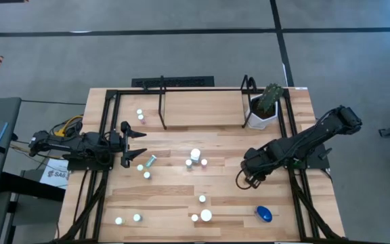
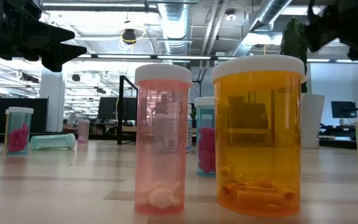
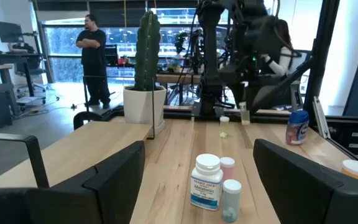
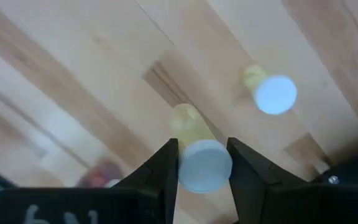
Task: Pick and place medicine bottles onto shelf by color
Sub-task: Put the yellow pill bottle on the shelf
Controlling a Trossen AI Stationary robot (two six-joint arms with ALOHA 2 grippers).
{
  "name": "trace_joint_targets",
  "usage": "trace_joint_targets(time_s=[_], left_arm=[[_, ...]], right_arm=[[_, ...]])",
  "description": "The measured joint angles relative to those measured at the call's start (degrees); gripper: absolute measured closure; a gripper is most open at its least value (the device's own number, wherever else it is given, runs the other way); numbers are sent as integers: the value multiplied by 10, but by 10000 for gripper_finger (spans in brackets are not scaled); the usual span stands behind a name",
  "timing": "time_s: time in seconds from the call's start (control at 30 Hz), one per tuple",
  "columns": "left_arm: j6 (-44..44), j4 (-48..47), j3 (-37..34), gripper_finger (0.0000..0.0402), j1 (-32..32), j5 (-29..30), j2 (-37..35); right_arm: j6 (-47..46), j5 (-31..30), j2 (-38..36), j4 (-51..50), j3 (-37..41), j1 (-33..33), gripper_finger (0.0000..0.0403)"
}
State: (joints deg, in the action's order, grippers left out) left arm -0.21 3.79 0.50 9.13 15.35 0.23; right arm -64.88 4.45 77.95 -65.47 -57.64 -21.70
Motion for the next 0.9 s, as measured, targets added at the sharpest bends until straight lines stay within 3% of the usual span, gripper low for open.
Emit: trace_joint_targets(time_s=[0.47, 0.9], left_arm=[[0, 0, 0, 113, 0, 0, 0], [0, 0, 0, 113, 0, 0, 0]], right_arm=[[177, -50, 17, 10, -22, 124, 265], [362, -50, 134, 15, -74, 212, 264]])
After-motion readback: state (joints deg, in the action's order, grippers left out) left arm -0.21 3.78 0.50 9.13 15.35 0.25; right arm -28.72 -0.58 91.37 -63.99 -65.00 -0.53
